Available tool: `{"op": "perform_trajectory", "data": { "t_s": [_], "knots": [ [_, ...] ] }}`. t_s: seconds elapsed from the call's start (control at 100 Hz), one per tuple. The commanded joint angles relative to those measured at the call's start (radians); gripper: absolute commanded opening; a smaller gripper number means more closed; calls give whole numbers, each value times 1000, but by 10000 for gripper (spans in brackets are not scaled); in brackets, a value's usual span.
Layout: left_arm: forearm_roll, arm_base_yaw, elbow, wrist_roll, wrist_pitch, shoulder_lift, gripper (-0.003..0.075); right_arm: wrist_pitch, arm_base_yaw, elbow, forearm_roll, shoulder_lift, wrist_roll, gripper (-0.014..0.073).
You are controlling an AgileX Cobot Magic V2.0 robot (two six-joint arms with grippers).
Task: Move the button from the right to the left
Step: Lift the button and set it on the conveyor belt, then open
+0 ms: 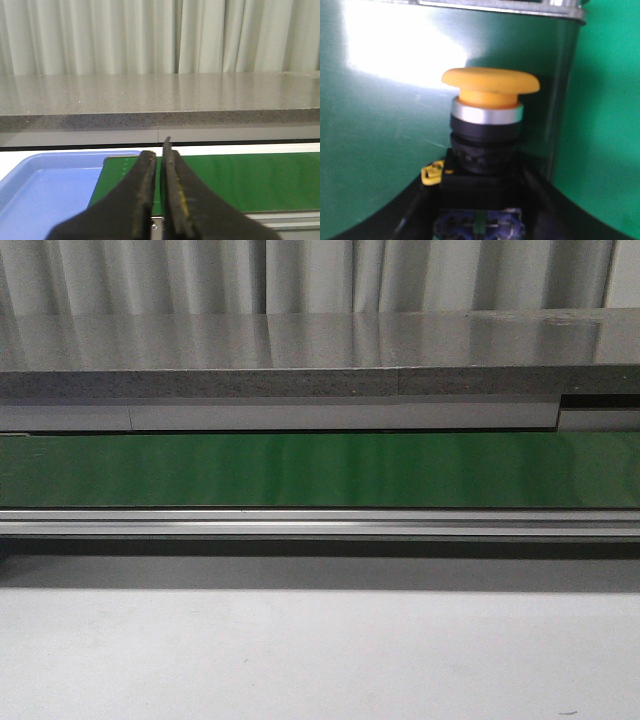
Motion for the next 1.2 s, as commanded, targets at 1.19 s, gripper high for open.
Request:
{"op": "perform_trajectory", "data": {
  "t_s": [1.19],
  "knots": [
    [-8,2,42,-10,-83,-37,5,-456,196,423,76,-712,-35,466]
  ]
}}
